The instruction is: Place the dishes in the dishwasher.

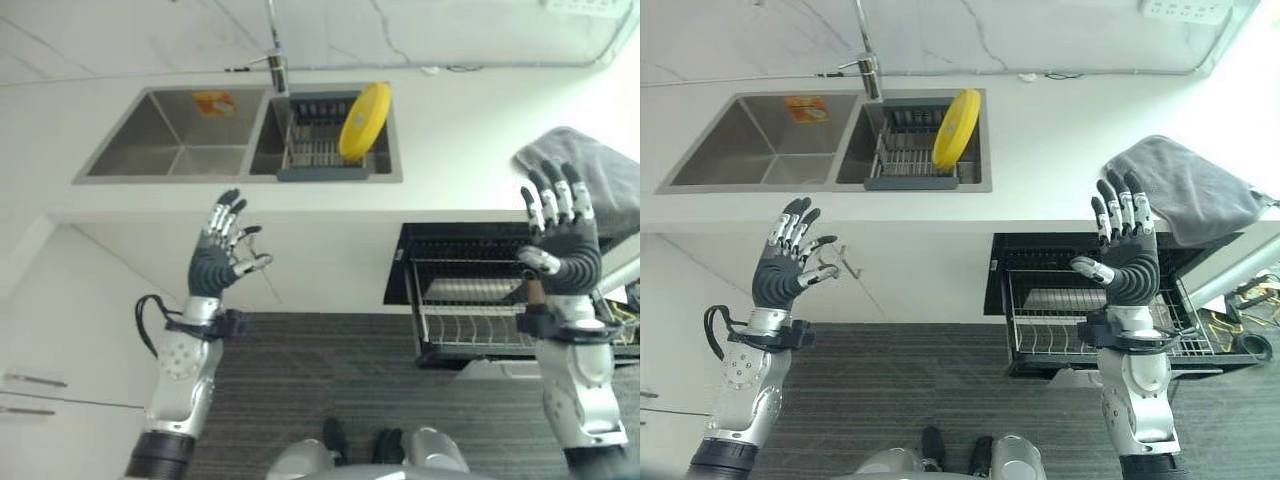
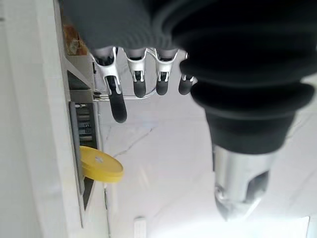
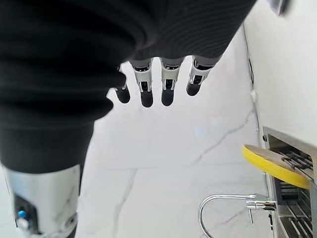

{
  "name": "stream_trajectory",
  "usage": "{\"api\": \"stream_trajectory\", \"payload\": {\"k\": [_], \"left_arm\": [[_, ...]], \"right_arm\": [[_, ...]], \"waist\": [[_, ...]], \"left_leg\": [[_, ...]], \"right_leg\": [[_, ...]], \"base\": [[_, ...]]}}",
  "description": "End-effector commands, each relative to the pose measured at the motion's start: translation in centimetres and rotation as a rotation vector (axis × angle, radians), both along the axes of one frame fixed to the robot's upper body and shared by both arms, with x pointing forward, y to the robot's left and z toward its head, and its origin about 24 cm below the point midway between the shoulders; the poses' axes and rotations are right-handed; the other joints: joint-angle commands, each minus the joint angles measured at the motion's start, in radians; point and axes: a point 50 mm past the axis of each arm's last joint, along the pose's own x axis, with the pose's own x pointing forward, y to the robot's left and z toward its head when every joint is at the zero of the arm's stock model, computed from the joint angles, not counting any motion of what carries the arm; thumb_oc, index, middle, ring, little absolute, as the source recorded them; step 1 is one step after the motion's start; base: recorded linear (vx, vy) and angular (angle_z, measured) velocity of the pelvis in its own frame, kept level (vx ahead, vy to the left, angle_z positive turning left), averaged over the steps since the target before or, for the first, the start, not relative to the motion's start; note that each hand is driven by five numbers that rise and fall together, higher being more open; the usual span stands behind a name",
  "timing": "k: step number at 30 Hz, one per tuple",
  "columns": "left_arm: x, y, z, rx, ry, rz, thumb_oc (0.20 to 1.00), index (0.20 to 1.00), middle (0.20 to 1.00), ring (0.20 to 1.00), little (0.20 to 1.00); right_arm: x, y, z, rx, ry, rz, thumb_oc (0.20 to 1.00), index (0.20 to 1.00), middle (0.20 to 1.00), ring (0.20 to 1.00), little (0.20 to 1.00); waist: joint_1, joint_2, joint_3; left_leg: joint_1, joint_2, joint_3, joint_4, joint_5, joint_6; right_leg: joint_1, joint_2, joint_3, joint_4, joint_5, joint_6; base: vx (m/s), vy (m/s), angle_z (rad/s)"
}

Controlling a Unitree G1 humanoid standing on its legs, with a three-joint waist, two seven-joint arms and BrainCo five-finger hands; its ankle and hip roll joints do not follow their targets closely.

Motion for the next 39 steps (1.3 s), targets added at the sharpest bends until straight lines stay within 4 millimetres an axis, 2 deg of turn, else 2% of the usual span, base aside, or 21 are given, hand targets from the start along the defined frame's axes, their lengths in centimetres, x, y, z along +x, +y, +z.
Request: {"api": "stream_trajectory", "payload": {"k": [1, 5, 7, 9, 10, 12, 15, 17, 18, 20, 22, 24, 25, 27, 31, 33, 35, 36, 38, 39], "left_arm": [[-0.2, -0.2, 2.0, 0.054, -0.110, -0.035, 1.000, 1.000, 1.000, 1.000, 1.000], [-0.2, 0.3, 1.6, 0.038, -0.079, 0.018, 1.000, 1.000, 1.000, 1.000, 1.000], [-0.1, 0.3, 1.5, 0.041, -0.075, 0.034, 1.000, 1.000, 1.000, 1.000, 1.000], [-0.2, 0.2, 1.6, 0.035, -0.078, 0.035, 1.000, 1.000, 1.000, 1.000, 1.000], [-0.2, 0.1, 1.6, 0.029, -0.075, 0.031, 1.000, 1.000, 1.000, 1.000, 1.000], [-0.1, -0.2, 1.7, 0.027, -0.077, 0.014, 1.000, 1.000, 1.000, 1.000, 1.000], [-0.1, -0.3, 1.7, 0.027, -0.080, 0.019, 1.000, 1.000, 1.000, 1.000, 1.000], [-0.1, -0.2, 1.7, 0.009, -0.075, 0.037, 1.000, 1.000, 1.000, 1.000, 1.000], [0.0, 0.0, 1.5, 0.006, -0.071, 0.056, 1.000, 1.000, 1.000, 1.000, 1.000], [0.1, 0.2, 1.4, 0.001, -0.072, 0.068, 1.000, 1.000, 1.000, 1.000, 1.000], [-0.1, 0.3, 1.2, 0.008, -0.067, 0.076, 1.000, 1.000, 1.000, 1.000, 1.000], [-0.2, 0.5, 1.2, 0.012, -0.066, 0.080, 1.000, 1.000, 1.000, 1.000, 1.000], [-0.6, 0.9, 1.3, 0.026, -0.069, 0.090, 1.000, 1.000, 1.000, 1.000, 1.000], [-0.9, 1.1, 1.2, 0.038, -0.065, 0.099, 1.000, 1.000, 1.000, 1.000, 1.000], [-0.3, 1.0, 1.3, 0.084, -0.070, 0.080, 1.000, 1.000, 1.000, 1.000, 1.000], [0.2, 1.1, 1.2, 0.119, -0.051, 0.095, 1.000, 1.000, 1.000, 1.000, 1.000], [0.3, 1.2, 1.0, 0.119, -0.035, 0.099, 1.000, 1.000, 1.000, 1.000, 1.000], [0.3, 1.4, 0.9, 0.119, -0.022, 0.104, 1.000, 1.000, 1.000, 1.000, 1.000], [-0.3, 2.2, 0.8, 0.134, -0.011, 0.132, 1.000, 1.000, 1.000, 1.000, 1.000], [-0.7, 2.6, 0.9, 0.146, -0.015, 0.148, 1.000, 1.000, 1.000, 1.000, 1.000]], "right_arm": [[-0.3, -0.9, 1.6, 0.035, -0.123, -0.036, 1.000, 1.000, 1.000, 1.000, 1.000], [-0.2, -0.9, 1.4, 0.038, -0.116, -0.020, 1.000, 1.000, 1.000, 1.000, 1.000], [0.0, -0.9, 1.3, 0.045, -0.099, -0.014, 1.000, 1.000, 1.000, 1.000, 1.000], [0.0, -1.1, 1.2, 0.047, -0.087, -0.011, 1.000, 1.000, 1.000, 1.000, 1.000], [0.0, -1.4, 1.2, 0.045, -0.082, -0.018, 1.000, 1.000, 1.000, 1.000, 1.000], [0.0, -1.7, 1.1, 0.052, -0.078, -0.017, 1.000, 1.000, 1.000, 1.000, 1.000], [0.2, -1.3, 0.9, 0.031, -0.071, -0.002, 1.000, 1.000, 1.000, 1.000, 1.000], [0.5, -0.6, 0.8, 0.008, -0.052, 0.021, 1.000, 1.000, 1.000, 1.000, 1.000], [0.8, -0.1, 0.7, -0.011, -0.037, 0.051, 1.000, 1.000, 1.000, 1.000, 1.000], [0.9, 0.2, 0.5, -0.020, -0.013, 0.091, 1.000, 1.000, 1.000, 1.000, 1.000], [1.0, 0.4, 0.2, -0.018, 0.005, 0.115, 1.000, 1.000, 1.000, 1.000, 1.000], [1.0, 0.4, 0.2, -0.018, 0.013, 0.127, 1.000, 1.000, 1.000, 1.000, 1.000], [1.0, 0.3, 0.2, -0.022, 0.015, 0.142, 1.000, 1.000, 1.000, 1.000, 1.000], [1.0, 0.3, 0.2, -0.018, 0.010, 0.148, 1.000, 1.000, 1.000, 1.000, 1.000], [0.9, 0.2, 0.1, 0.012, 0.007, 0.135, 1.000, 1.000, 1.000, 1.000, 1.000], [1.1, 0.7, -0.2, 0.019, 0.025, 0.149, 1.000, 1.000, 1.000, 1.000, 1.000], [1.1, 1.0, -0.3, 0.030, 0.025, 0.156, 1.000, 1.000, 1.000, 1.000, 1.000], [1.0, 1.2, -0.3, 0.038, 0.024, 0.160, 1.000, 1.000, 1.000, 1.000, 1.000], [1.0, 1.8, -0.2, 0.056, 0.020, 0.193, 1.000, 1.000, 1.000, 1.000, 1.000], [1.1, 2.2, -0.1, 0.058, 0.018, 0.210, 1.000, 1.000, 1.000, 1.000, 1.000]], "waist": [[0.008, 0.000, -0.056], [0.001, -0.005, -0.063], [0.002, -0.013, -0.072], [0.003, -0.028, -0.070], [0.004, -0.045, -0.063], [0.006, -0.052, -0.044], [0.012, -0.037, -0.038], [0.019, -0.021, -0.039], [0.021, -0.013, -0.039], [0.022, -0.008, -0.041], [0.022, -0.005, -0.042], [0.024, -0.004, -0.041], [0.030, -0.001, -0.039], [0.035, 0.001, -0.042], [0.041, -0.004, -0.054], [0.052, -0.001, -0.062], [0.057, -0.002, -0.065], [0.062, -0.002, -0.067], [0.092, 0.001, -0.062], [0.108, 0.000, -0.058]], "left_leg": [[0.051, 0.008, -0.037, -0.045, -0.039, -0.053], [0.047, 0.010, -0.049, -0.017, -0.041, -0.070], [0.026, 0.006, -0.057, 0.042, -0.056, -0.080], [-0.012, 0.006, -0.040, 0.151, -0.095, -0.087], [-0.071, 0.026, -0.020, 0.277, -0.106, -0.098], [-0.156, 0.067, -0.033, 0.391, -0.063, -0.124], [-0.173, 0.102, -0.047, 0.283, 0.006, -0.138], [-0.170, 0.135, -0.065, 0.159, 0.090, -0.156], [-0.182, 0.171, -0.076, 0.084, 0.159, -0.175], [-0.191, 0.211, -0.090, 0.044, 0.200, -0.192], [-0.182, 0.228, -0.114, 0.034, 0.206, -0.198], [-0.175, 0.233, -0.136, 0.032, 0.206, -0.200], [-0.157, 0.230, -0.185, 0.034, 0.188, -0.197], [-0.133, 0.216, -0.197, 0.026, 0.141, -0.187], [-0.127, 0.154, -0.213, 0.107, 0.045, -0.152], [-0.108, 0.115, -0.240, 0.107, 0.020, -0.123], [-0.100, 0.104, -0.233, 0.101, 0.015, -0.111], [-0.090, 0.101, -0.219, 0.090, 0.015, -0.102], [-0.042, 0.114, -0.134, 0.045, 0.019, -0.099], [-0.014, 0.121, -0.097, 0.027, 0.005, -0.108]], "right_leg": [[0.038, -0.004, -0.043, -0.075, 0.122, 0.032], [0.096, 0.046, 0.009, -0.201, 0.100, 0.005], [0.120, 0.060, 0.032, -0.250, 0.090, -0.014], [0.134, 0.048, 0.036, -0.264, 0.089, -0.026], [0.148, 0.034, 0.036, -0.278, 0.095, -0.039], [0.161, 0.037, 0.048, -0.288, 0.100, -0.054], [0.169, 0.047, 0.059, -0.299, 0.096, -0.055], [0.189, 0.051, 0.060, -0.317, 0.090, -0.055], [0.204, 0.050, 0.058, -0.323, 0.083, -0.054], [0.208, 0.037, 0.050, -0.316, 0.072, -0.050], [0.202, 0.031, 0.060, -0.300, 0.064, -0.048], [0.199, 0.029, 0.074, -0.287, 0.056, -0.047], [0.197, 0.022, 0.100, -0.261, 0.040, -0.043], [0.197, 0.010, 0.110, -0.234, 0.028, -0.038], [0.202, -0.041, 0.121, -0.183, 0.011, -0.016], [0.202, -0.073, 0.130, -0.153, 0.009, 0.001], [0.199, -0.083, 0.120, -0.138, 0.016, 0.010], [0.189, -0.093, 0.104, -0.120, 0.035, 0.022], [0.167, -0.131, -0.007, -0.103, 0.095, 0.047], [0.170, -0.141, -0.060, -0.110, 0.087, 0.058]], "base": [[-0.08, -0.113, 0.02], [-0.01, -0.138, -0.09], [0.00, -0.118, -0.02], [-0.01, -0.087, -0.02], [-0.05, -0.099, -0.03], [-0.04, -0.058, -0.02], [0.05, 0.088, -0.05], [0.15, 0.215, -0.06], [0.19, 0.265, -0.12], [0.20, 0.293, -0.26], [0.15, 0.243, -0.38], [0.16, 0.249, -0.52], [0.25, 0.393, -0.48], [0.27, 0.414, -0.67], [0.26, 0.350, -0.30], [0.28, 0.288, 0.04], [0.16, 0.136, -0.03], [0.10, 0.083, -0.09], [0.06, 0.054, -0.43], [-0.02, -0.027, -1.04]]}}
